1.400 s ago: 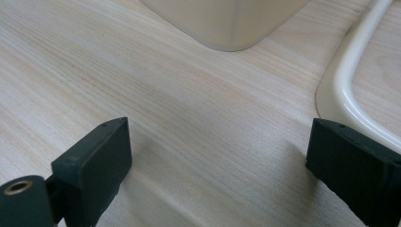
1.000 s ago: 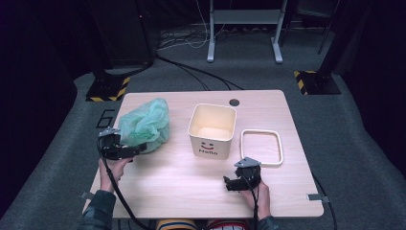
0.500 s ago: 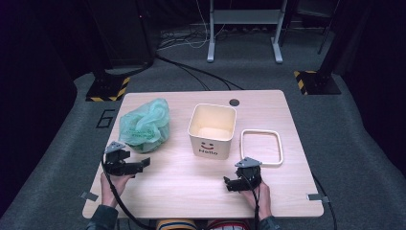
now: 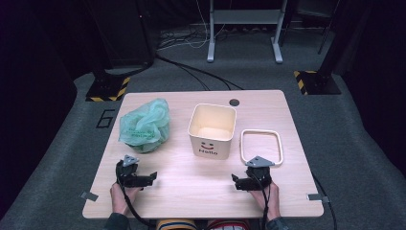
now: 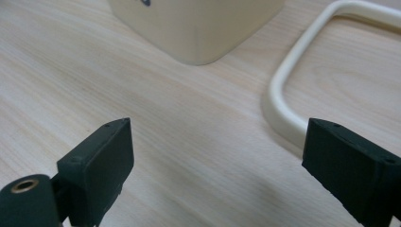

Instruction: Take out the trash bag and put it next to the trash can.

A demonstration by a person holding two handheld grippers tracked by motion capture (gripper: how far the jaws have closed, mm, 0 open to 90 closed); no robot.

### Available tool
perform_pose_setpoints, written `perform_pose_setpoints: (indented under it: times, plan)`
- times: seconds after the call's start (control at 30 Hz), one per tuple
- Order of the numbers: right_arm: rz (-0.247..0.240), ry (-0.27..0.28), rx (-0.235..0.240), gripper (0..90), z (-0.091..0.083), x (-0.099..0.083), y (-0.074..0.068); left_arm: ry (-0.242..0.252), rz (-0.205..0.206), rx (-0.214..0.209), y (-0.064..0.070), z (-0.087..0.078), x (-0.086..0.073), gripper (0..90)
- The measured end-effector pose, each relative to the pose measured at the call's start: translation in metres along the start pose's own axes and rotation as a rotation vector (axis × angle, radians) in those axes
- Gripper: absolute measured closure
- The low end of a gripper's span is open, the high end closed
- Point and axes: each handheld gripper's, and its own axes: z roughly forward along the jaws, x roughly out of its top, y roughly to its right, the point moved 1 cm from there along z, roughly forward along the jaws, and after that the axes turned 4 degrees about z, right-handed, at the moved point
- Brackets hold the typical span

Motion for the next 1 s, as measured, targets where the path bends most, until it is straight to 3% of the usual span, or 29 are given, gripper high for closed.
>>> perform_pose_setpoints:
  times: [0.23, 0.4, 0.7, 0.87, 1.0]
  plan:
    - [0.008, 0.026, -0.039, 9.3, -0.013, 0.013, 0.021, 0.005, 0.025, 0.027, 0.003, 0.007, -0.003, 0.0]
    - [0.020, 0.036, -0.060, 9.4, -0.018, 0.021, 0.035, 0.006, 0.053, 0.070, 0.007, 0.011, -0.004, 0.0]
    - [0.065, 0.016, -0.160, 8.7, -0.025, 0.040, 0.085, 0.000, 0.064, 0.072, 0.008, 0.011, -0.004, 0.0]
    - [0.095, -0.020, -0.192, 1.0, -0.021, 0.047, 0.110, 0.000, 0.065, 0.071, 0.008, 0.011, -0.004, 0.0]
    - [0.132, -0.046, -0.215, 0.0, -0.017, 0.046, 0.135, 0.002, 0.066, 0.070, 0.008, 0.011, -0.004, 0.0]
